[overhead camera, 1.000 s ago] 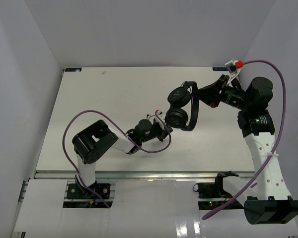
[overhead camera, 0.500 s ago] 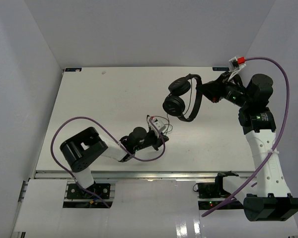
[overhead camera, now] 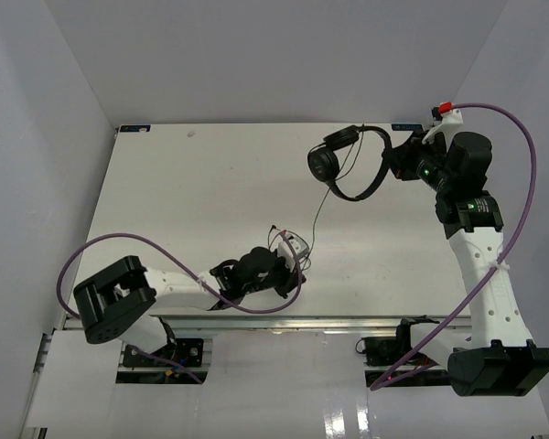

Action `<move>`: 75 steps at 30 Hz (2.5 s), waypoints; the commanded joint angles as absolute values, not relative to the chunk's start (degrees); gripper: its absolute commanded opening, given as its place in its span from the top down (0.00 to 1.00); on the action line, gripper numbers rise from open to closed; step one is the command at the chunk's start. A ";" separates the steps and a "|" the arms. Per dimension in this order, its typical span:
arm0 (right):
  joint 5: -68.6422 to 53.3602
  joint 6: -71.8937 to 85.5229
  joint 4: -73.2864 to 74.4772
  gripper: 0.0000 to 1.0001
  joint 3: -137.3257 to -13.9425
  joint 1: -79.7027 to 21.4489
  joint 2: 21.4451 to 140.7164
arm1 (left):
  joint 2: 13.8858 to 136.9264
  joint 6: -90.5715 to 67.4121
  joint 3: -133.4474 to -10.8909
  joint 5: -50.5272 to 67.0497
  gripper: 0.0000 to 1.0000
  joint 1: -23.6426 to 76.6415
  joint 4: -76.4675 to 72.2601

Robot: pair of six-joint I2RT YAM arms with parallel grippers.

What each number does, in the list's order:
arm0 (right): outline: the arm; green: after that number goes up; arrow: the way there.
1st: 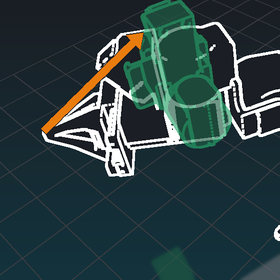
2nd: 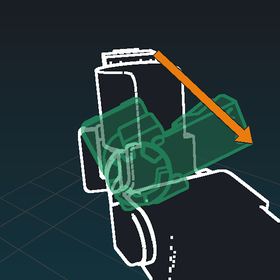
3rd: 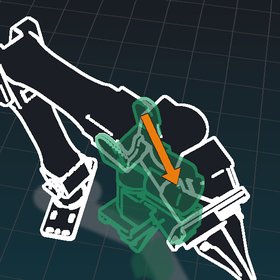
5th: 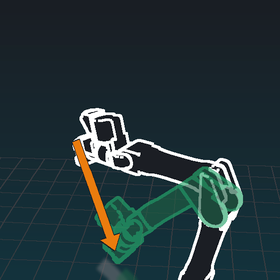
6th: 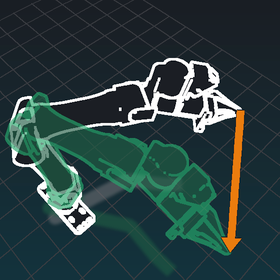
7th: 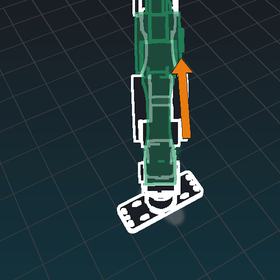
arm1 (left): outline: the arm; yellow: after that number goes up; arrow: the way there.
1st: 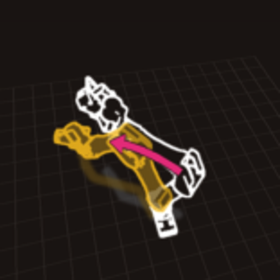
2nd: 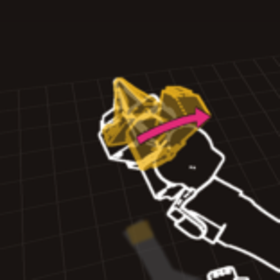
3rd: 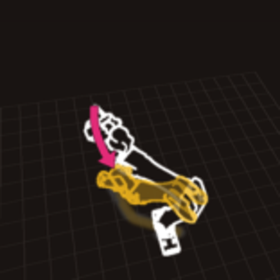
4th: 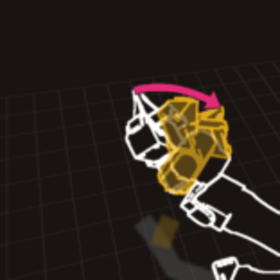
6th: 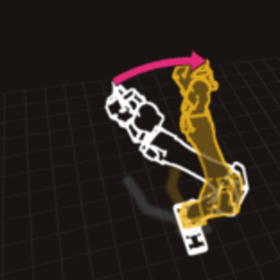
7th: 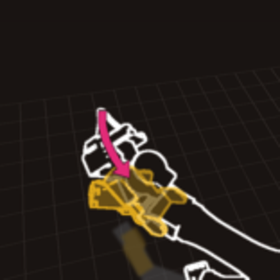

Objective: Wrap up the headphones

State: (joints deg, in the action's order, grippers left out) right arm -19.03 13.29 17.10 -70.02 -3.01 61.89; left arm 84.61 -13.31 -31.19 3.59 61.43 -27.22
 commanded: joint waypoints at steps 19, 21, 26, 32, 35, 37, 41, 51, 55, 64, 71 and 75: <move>-0.51 2.44 3.54 0.92 -57.97 -3.40 60.95 | 67.04 -7.98 -51.26 -5.32 1.00 66.49 14.17; 1.35 1.18 2.23 0.92 -56.04 -4.03 60.82 | 67.41 -6.80 -53.39 -5.02 1.00 66.70 15.78; 3.74 0.26 -1.08 0.92 -51.36 -5.38 60.38 | 68.87 -5.36 -57.80 -3.25 1.00 67.44 19.32; 4.45 1.58 -2.53 0.92 -51.03 -5.70 62.23 | 70.21 -6.06 -59.91 -0.53 1.00 68.61 20.80; 5.28 0.97 -3.21 0.92 -51.22 -6.18 63.93 | 70.27 -5.87 -61.02 -0.44 1.00 69.46 21.00; 5.73 0.27 -3.81 0.92 -50.58 -6.50 64.64 | 70.22 -5.41 -62.17 -0.64 1.00 69.70 21.41; 4.53 -3.08 -5.21 0.92 -48.07 -6.94 65.13 | 70.05 -3.57 -66.42 -1.76 1.00 69.76 23.32; -7.23 -15.47 -6.15 0.92 -42.98 -9.23 60.80 | 75.15 4.42 -74.46 -6.16 1.00 69.60 29.80; -10.74 -18.50 -4.89 0.92 -42.00 -10.58 58.91 | 77.16 7.03 -76.41 -6.24 1.00 68.56 30.23; -17.99 -23.23 -0.37 0.92 -39.30 -13.08 54.87 | 79.40 9.91 -80.79 -4.11 1.00 61.26 30.15; -24.37 -23.50 2.19 0.92 -37.28 -13.53 52.44 | 79.73 10.85 -79.97 -0.97 1.00 55.32 28.10; -27.84 -22.22 3.20 0.92 -36.91 -14.10 51.52 | 81.27 11.14 -79.59 1.89 1.00 53.29 27.65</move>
